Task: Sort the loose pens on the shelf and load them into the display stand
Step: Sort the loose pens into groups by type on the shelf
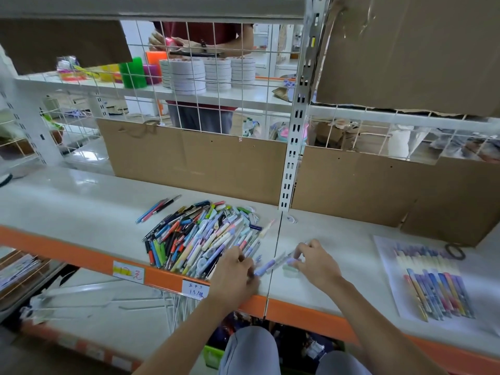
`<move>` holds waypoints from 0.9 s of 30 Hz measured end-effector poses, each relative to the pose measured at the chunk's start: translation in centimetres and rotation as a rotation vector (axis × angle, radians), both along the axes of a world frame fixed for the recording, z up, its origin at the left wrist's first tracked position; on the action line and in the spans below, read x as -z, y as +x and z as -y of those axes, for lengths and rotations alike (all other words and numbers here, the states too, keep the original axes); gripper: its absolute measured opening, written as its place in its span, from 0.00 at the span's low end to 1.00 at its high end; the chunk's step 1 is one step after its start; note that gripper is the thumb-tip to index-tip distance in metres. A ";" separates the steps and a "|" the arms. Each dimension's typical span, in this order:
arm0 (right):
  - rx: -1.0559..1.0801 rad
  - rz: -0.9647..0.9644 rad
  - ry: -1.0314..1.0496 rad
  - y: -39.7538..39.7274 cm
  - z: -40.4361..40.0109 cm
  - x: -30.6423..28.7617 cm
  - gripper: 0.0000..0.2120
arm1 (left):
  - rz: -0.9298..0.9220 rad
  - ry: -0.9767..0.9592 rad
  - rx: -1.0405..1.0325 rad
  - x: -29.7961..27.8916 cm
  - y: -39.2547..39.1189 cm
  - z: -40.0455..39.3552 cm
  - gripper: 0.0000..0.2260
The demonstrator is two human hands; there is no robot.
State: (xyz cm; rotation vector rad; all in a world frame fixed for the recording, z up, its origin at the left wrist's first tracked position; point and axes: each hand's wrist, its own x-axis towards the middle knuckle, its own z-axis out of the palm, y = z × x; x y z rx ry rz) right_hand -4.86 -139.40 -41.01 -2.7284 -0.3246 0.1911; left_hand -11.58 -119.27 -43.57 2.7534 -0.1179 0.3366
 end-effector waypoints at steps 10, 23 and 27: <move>-0.182 0.107 0.073 -1.2 -2.9 -0.4 0.10 | 0.150 -0.146 -0.151 0.2 -0.7 -2.4 0.04; -0.256 0.068 0.011 -1.4 -3.8 0.5 0.10 | -0.066 0.044 -0.239 -0.2 0.0 -3.8 0.16; -0.168 0.059 0.088 -1.1 -3.1 0.5 0.12 | -0.113 -0.014 -0.262 -0.6 0.4 -3.7 0.14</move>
